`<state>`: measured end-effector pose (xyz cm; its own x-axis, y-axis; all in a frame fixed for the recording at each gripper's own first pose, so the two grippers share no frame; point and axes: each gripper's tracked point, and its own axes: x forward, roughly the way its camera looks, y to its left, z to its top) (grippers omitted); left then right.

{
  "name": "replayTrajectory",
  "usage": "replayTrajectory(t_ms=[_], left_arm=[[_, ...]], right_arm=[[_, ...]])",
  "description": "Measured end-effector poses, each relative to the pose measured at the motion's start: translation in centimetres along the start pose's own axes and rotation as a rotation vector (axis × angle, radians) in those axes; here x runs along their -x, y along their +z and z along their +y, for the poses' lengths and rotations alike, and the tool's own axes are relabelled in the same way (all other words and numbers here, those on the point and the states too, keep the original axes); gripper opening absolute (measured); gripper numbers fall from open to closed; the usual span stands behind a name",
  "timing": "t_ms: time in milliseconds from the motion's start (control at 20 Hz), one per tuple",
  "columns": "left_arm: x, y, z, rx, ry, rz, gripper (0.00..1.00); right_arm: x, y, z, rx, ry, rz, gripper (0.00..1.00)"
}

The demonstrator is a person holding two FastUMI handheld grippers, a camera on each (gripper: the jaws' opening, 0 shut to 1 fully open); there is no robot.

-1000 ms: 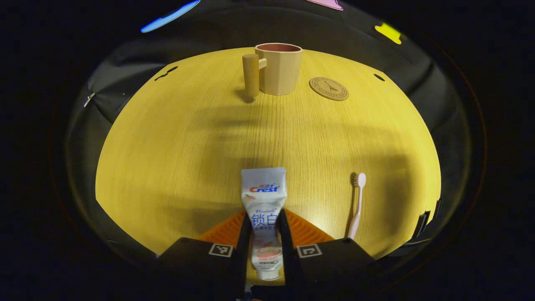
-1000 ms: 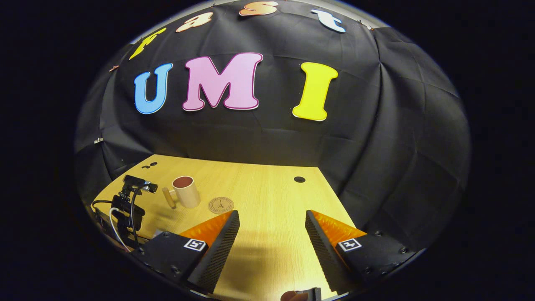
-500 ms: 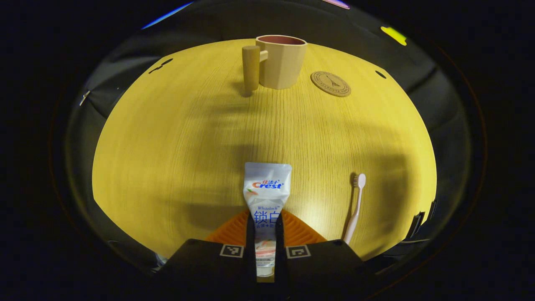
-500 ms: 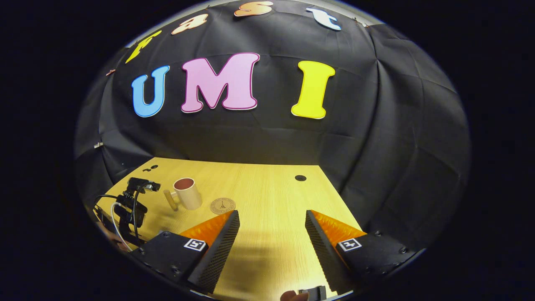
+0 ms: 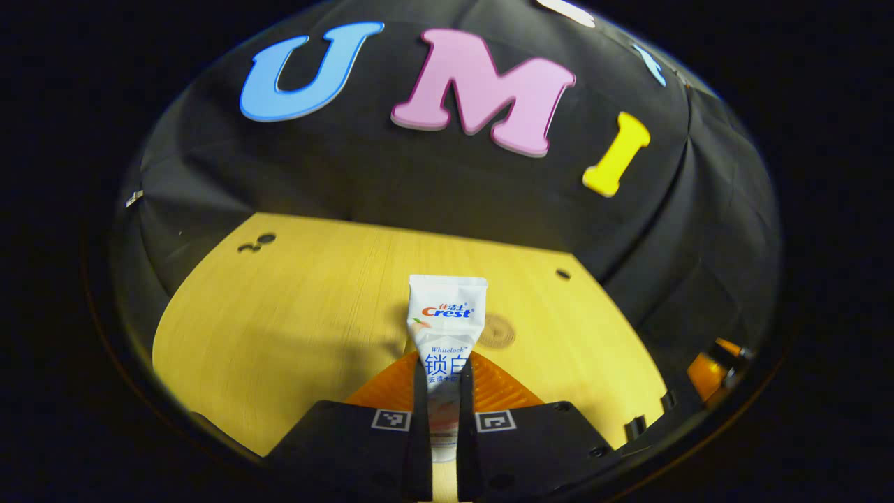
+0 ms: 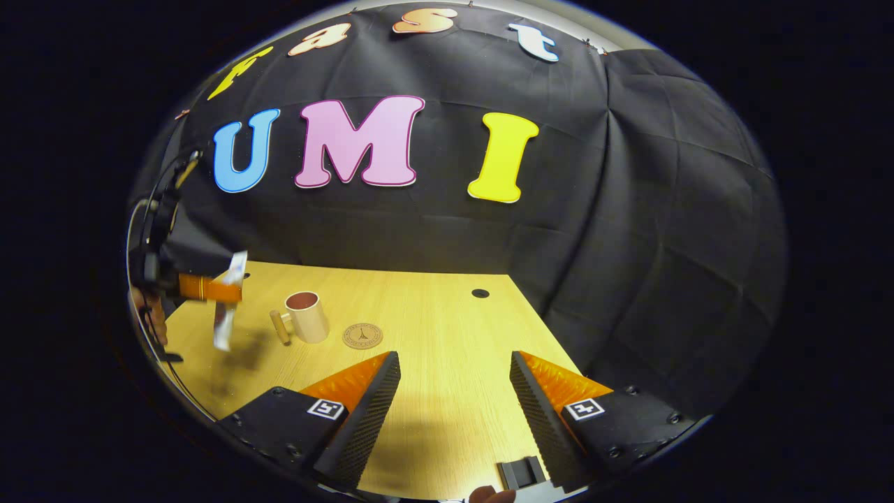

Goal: Put the toothbrush and toothpaste on the desktop into the cup, then pick up the cup and place it on the coaster on the desktop.

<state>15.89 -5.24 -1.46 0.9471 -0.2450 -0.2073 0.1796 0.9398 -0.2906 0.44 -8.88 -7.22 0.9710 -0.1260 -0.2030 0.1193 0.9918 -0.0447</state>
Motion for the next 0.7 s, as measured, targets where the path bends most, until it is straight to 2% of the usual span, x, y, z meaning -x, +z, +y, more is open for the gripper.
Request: replayTrajectory(t_ms=[100,250,450,700], left_arm=[[-0.9,4.0,-0.3,-0.025,-0.043,-0.101,0.19],[-3.0,6.8,-1.1,-0.088,-0.092,-0.177,0.19],[-4.7,6.4,-1.4,-0.120,-0.131,-0.191,0.19],[-11.3,6.6,-1.5,-0.150,-0.114,-0.182,0.19]], right_arm=[[1.6,-0.3,-0.5,0.010,-0.032,-0.004,0.97],[3.4,-0.7,-1.0,0.023,-0.084,-0.001,0.97],[5.6,-1.9,-2.1,0.031,-0.153,0.026,0.97],[8.1,-3.9,-4.0,0.006,-0.240,0.073,0.97]])
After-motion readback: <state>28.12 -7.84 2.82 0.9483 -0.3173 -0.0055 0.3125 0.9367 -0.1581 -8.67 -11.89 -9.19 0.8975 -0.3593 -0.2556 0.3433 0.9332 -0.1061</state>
